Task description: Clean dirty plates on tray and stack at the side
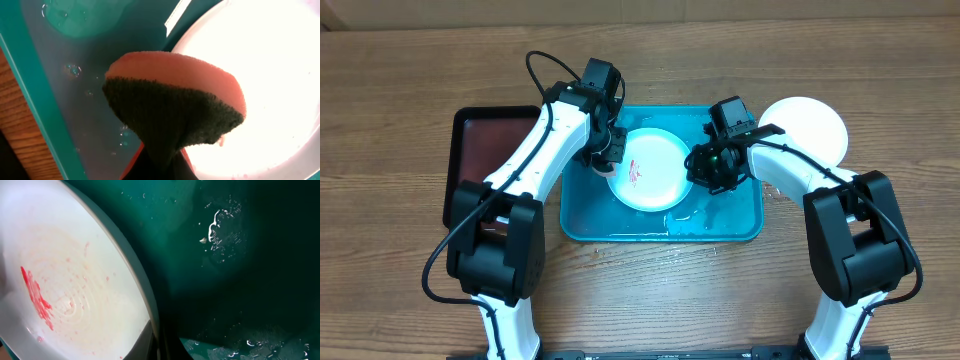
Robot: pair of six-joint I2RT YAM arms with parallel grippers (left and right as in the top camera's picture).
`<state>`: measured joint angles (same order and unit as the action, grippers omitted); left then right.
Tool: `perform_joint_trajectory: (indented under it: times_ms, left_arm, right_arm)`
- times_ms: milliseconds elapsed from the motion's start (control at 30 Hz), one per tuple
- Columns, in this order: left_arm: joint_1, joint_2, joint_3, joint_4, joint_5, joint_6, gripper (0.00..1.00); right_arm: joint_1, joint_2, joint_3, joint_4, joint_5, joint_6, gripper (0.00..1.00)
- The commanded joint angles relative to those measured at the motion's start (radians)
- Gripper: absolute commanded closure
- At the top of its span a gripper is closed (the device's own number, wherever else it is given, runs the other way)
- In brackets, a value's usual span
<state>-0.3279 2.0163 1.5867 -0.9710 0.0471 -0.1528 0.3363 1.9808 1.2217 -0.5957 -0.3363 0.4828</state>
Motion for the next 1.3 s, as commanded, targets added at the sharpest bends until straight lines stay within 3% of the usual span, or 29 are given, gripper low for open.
perform_joint_trajectory:
  times_ms: [0, 233, 500, 800, 900, 1167, 1267]
  left_arm:
    - [-0.014, -0.026, 0.012, 0.016, 0.019, 0.003, 0.96]
    - [-0.068, -0.01, -0.023, 0.076, 0.004, -0.058, 0.96]
    - [-0.109, 0.061, -0.029, 0.044, -0.128, -0.183, 0.96]
    - [-0.12, 0.129, -0.029, 0.033, -0.092, -0.185, 0.96]
    - [-0.124, 0.139, -0.029, 0.033, -0.036, -0.175, 0.96]
    - [-0.13, 0.138, -0.029, 0.055, 0.29, 0.049, 0.96]
    - [-0.13, 0.138, -0.028, 0.073, 0.309, 0.071, 0.96]
  right_arm:
    - [0.007, 0.045, -0.028, -0.011, 0.028, -0.016, 0.96]
    - [0.007, 0.045, -0.028, -0.011, 0.028, -0.016, 0.96]
    - [0.007, 0.045, -0.028, -0.011, 0.028, -0.016, 0.96]
    - [0.007, 0.045, -0.028, -0.01, 0.027, -0.016, 0.96]
    - [0.007, 0.045, -0.028, -0.009, 0.027, -0.016, 0.96]
    - [0.007, 0.045, -0.028, -0.009, 0.023, -0.016, 0.96]
    - [0.007, 0.045, -0.028, -0.008, 0.023, -0.016, 0.96]
